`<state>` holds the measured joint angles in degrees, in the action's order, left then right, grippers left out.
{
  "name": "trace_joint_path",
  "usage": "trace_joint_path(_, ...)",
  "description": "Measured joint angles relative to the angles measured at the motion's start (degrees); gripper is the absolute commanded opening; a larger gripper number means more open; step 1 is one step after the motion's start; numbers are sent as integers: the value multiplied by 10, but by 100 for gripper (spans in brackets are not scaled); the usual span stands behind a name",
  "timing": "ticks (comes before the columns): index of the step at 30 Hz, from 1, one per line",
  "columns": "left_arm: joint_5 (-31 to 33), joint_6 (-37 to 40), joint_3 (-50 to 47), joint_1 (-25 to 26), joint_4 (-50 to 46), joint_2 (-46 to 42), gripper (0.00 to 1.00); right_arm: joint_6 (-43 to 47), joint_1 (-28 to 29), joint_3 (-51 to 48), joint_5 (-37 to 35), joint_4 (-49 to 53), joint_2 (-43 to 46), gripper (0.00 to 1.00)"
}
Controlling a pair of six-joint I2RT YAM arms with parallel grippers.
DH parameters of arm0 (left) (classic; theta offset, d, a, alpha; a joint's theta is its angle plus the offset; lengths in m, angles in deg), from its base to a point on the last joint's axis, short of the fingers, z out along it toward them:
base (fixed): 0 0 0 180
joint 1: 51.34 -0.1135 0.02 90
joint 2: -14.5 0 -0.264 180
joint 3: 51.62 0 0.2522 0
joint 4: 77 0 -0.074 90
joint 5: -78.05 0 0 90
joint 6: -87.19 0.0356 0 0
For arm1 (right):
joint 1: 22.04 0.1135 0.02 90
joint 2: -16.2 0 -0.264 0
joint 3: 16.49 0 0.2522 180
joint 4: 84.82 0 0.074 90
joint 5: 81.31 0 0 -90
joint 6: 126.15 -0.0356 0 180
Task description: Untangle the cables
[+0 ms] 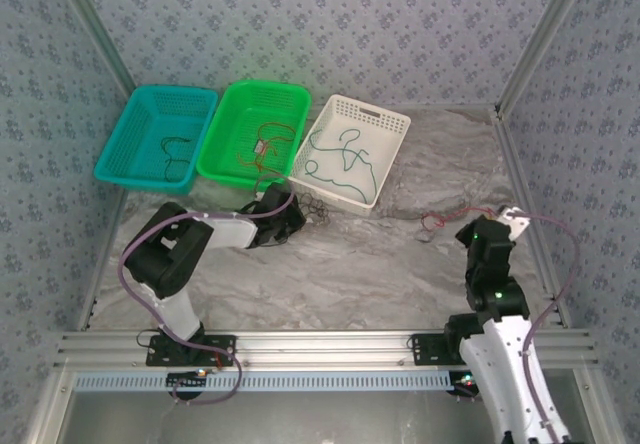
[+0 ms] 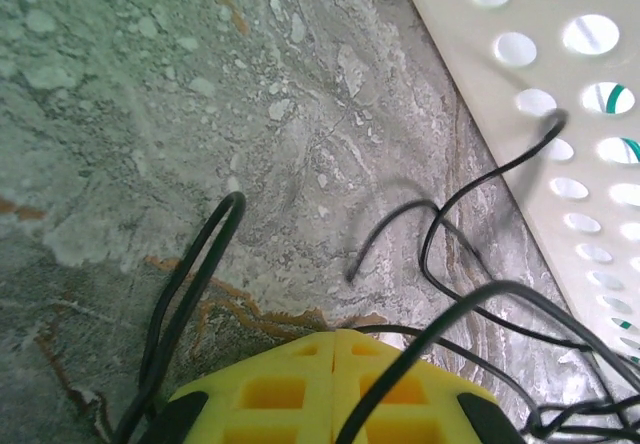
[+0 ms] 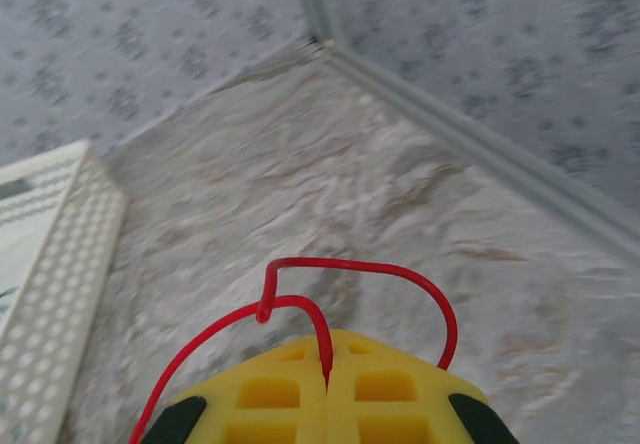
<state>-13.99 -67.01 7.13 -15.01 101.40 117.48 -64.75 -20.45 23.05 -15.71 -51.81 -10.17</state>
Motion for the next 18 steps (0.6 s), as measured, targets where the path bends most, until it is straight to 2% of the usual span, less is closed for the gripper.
trace_joint_path(6, 0, -14, -8, -1, 16, 2, 0, 15, -109, 46, 48, 26, -1, 0)
trace_joint_path(11, 0, -51, -46, -10, 71, -10, 0, 26, -207, 88, 66, 33, -13, 0)
trace_joint_path(18, -3, -90, -94, -41, 112, -33, 0, 5, -407, 102, 119, 7, -40, 0)
